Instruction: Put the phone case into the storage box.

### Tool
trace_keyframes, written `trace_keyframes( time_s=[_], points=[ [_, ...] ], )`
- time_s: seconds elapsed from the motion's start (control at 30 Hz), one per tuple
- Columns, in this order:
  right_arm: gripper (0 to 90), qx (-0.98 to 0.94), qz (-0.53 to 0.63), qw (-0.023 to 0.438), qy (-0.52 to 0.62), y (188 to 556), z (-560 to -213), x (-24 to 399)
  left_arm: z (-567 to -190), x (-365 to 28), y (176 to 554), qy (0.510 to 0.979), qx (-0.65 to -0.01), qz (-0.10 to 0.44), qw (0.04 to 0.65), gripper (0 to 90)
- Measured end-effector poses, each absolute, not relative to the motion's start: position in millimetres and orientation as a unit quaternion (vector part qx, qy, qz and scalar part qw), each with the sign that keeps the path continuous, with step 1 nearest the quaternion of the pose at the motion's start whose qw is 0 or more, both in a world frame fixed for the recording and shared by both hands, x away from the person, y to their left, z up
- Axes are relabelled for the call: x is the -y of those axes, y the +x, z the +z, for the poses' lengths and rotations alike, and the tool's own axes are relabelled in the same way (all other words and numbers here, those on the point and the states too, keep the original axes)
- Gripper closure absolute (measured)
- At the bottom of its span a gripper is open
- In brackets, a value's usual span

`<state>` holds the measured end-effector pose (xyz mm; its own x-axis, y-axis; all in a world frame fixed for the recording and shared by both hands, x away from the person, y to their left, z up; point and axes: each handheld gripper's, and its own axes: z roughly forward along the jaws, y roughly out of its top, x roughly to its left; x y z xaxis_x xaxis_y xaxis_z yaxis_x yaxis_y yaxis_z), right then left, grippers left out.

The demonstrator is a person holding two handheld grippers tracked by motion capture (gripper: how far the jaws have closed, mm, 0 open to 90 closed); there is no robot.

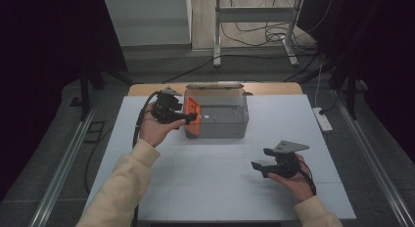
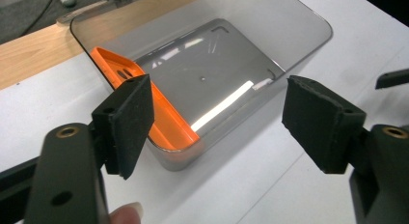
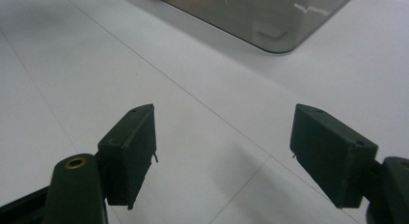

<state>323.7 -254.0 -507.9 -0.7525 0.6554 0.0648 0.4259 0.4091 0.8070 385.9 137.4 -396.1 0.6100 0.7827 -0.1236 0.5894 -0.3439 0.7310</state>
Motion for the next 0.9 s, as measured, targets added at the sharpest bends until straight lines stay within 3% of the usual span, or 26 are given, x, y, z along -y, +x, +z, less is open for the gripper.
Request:
trace_keyframes(
  time_s=[0.9],
  points=[
    [24.2, -0.823, 0.443, 0.13, 0.332, 322.7, -508.3, 258.8, -446.0, -177.5, 305.6, 0.803, -0.391, 0.134, 0.43, 23.2]
  ],
)
